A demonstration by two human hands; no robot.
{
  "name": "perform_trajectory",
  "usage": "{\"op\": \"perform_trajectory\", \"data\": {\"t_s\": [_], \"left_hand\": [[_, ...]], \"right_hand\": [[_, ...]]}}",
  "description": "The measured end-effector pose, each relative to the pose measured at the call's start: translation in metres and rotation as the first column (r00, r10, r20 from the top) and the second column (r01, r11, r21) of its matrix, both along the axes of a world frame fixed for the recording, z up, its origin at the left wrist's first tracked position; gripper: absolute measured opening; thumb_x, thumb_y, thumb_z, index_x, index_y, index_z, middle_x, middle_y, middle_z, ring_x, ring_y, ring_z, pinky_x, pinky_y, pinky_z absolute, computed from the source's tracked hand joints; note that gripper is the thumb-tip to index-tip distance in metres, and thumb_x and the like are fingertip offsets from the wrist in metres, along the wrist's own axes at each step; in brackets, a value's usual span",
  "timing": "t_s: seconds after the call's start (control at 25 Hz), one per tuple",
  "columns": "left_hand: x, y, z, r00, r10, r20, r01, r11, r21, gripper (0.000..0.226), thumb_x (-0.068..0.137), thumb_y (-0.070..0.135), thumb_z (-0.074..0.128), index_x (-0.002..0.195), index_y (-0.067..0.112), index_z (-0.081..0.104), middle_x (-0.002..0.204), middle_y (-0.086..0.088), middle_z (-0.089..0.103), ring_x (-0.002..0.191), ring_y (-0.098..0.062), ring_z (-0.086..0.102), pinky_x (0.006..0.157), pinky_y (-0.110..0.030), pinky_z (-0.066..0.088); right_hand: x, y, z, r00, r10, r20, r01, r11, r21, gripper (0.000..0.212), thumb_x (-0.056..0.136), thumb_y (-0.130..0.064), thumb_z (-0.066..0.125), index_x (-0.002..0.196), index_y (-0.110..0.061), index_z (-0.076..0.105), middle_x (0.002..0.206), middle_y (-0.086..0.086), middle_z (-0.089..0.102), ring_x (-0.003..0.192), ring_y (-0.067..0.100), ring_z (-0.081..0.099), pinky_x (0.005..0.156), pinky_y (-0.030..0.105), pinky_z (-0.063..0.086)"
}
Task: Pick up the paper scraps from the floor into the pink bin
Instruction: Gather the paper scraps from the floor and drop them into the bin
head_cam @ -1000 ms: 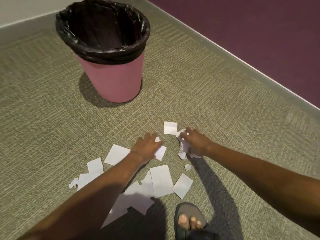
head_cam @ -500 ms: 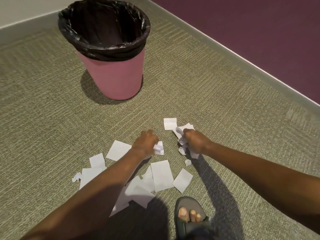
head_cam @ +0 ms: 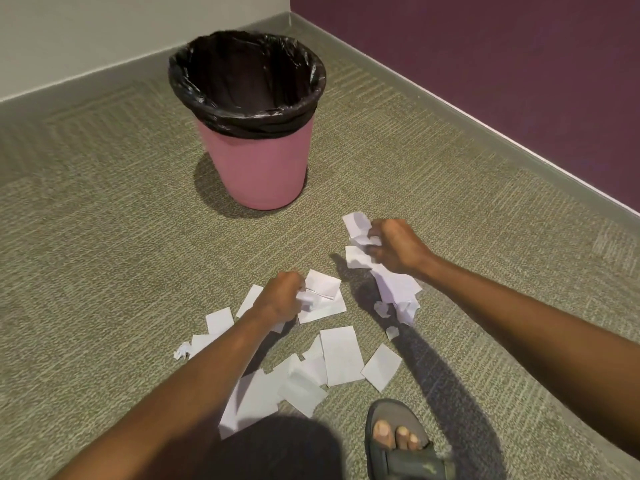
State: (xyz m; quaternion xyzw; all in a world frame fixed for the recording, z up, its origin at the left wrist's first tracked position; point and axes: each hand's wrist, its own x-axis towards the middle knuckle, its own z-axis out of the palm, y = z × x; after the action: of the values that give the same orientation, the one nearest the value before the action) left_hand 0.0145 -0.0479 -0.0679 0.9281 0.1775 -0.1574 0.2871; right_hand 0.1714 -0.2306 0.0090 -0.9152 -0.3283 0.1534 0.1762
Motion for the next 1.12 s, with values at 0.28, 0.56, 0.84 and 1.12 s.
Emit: {"op": "perform_trajectory", "data": {"t_s": [0.28, 0.56, 0.84, 1.12], "left_hand": [[0.017, 0.054, 0.120, 0.928, 0.183, 0.324, -0.166, 0.983, -0.082, 0.012, 0.079, 0.006, 0.077, 0.084, 0.011, 0.066, 0.078, -0.003, 0.064, 0.066, -0.017, 0.061, 0.048, -0.023, 0.046], [0.083, 0.134, 0.258, 0.673, 0.585, 0.453, -0.375, 0.798, -0.472, 0.022, 0.071, -0.004, 0.077, 0.082, 0.005, 0.060, 0.064, -0.012, 0.059, 0.035, -0.010, 0.054, 0.033, -0.019, 0.041], [0.101, 0.156, 0.259, 0.561, 0.711, 0.423, -0.574, 0.703, -0.420, 0.034, 0.090, 0.035, 0.065, 0.098, 0.002, 0.063, 0.081, -0.014, 0.069, 0.067, -0.028, 0.072, 0.056, -0.037, 0.061], [-0.019, 0.115, 0.144, 0.829, 0.439, 0.346, -0.425, 0.897, -0.119, 0.039, 0.095, 0.034, 0.059, 0.079, -0.001, 0.063, 0.065, -0.011, 0.063, 0.054, -0.019, 0.057, 0.058, -0.036, 0.054]], "right_hand": [[0.004, 0.063, 0.111, 0.996, -0.087, 0.005, 0.078, 0.920, 0.383, 0.024, 0.082, -0.005, 0.074, 0.105, 0.002, 0.072, 0.129, 0.012, 0.063, 0.072, 0.015, 0.067, 0.050, 0.026, 0.058], [0.044, 0.175, 0.197, 0.979, -0.129, -0.160, 0.191, 0.859, 0.475, 0.026, 0.075, -0.002, 0.081, 0.098, 0.003, 0.068, 0.086, 0.018, 0.072, 0.056, 0.022, 0.072, 0.061, 0.041, 0.063], [0.064, 0.211, 0.197, 0.902, -0.070, -0.426, 0.192, 0.948, 0.252, 0.041, 0.093, -0.017, 0.066, 0.128, -0.001, 0.055, 0.128, 0.017, 0.060, 0.107, 0.037, 0.065, 0.081, 0.048, 0.061], [0.011, 0.132, 0.144, 0.960, 0.146, -0.237, -0.059, 0.938, 0.342, 0.013, 0.089, 0.004, 0.060, 0.084, -0.006, 0.067, 0.083, 0.008, 0.067, 0.073, 0.019, 0.067, 0.062, 0.025, 0.055]]}}
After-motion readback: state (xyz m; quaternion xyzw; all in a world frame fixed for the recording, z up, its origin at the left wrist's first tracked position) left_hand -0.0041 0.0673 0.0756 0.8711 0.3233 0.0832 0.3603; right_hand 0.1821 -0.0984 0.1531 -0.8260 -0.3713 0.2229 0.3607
